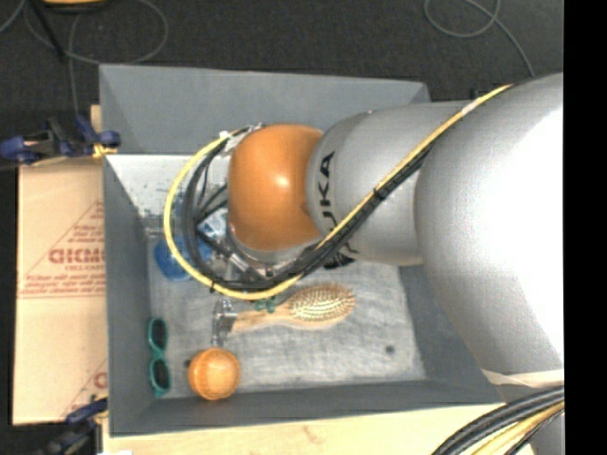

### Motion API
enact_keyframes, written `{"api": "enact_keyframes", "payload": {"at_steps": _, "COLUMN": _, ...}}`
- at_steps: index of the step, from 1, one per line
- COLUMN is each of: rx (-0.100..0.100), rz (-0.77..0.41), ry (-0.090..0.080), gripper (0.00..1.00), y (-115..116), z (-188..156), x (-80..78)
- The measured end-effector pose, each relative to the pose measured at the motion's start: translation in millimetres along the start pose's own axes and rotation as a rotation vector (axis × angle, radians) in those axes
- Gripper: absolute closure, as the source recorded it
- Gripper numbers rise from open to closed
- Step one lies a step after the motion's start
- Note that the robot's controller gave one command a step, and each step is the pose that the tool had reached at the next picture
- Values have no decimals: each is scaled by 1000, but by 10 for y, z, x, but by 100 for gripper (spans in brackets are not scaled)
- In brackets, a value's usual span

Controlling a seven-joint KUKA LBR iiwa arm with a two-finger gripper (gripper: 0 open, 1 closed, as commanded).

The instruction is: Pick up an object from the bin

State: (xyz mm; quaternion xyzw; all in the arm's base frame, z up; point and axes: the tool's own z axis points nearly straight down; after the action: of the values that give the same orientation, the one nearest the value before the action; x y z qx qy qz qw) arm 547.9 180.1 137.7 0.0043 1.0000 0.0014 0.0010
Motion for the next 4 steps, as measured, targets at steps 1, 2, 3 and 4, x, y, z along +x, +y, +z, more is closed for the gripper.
{"api": "enact_keyframes", "payload": {"at_steps": 1, "rx": 0, "rz": 0, "ry": 0, "gripper": 0, "y": 0, "z": 0, "x": 0}}
{"api": "enact_keyframes", "payload": {"at_steps": 2, "rx": -1, "rz": -78, "ry": -14, "gripper": 0, "y": -201, "z": 119, "x": 255}}
{"api": "enact_keyframes", "payload": {"at_steps": 3, "rx": 5, "rz": -264, "ry": 1, "gripper": 0, "y": -403, "z": 214, "x": 556}}
{"api": "enact_keyframes", "payload": {"at_steps": 4, "rx": 3, "rz": -354, "ry": -7, "gripper": 100, "y": -139, "z": 527, "x": 574}}
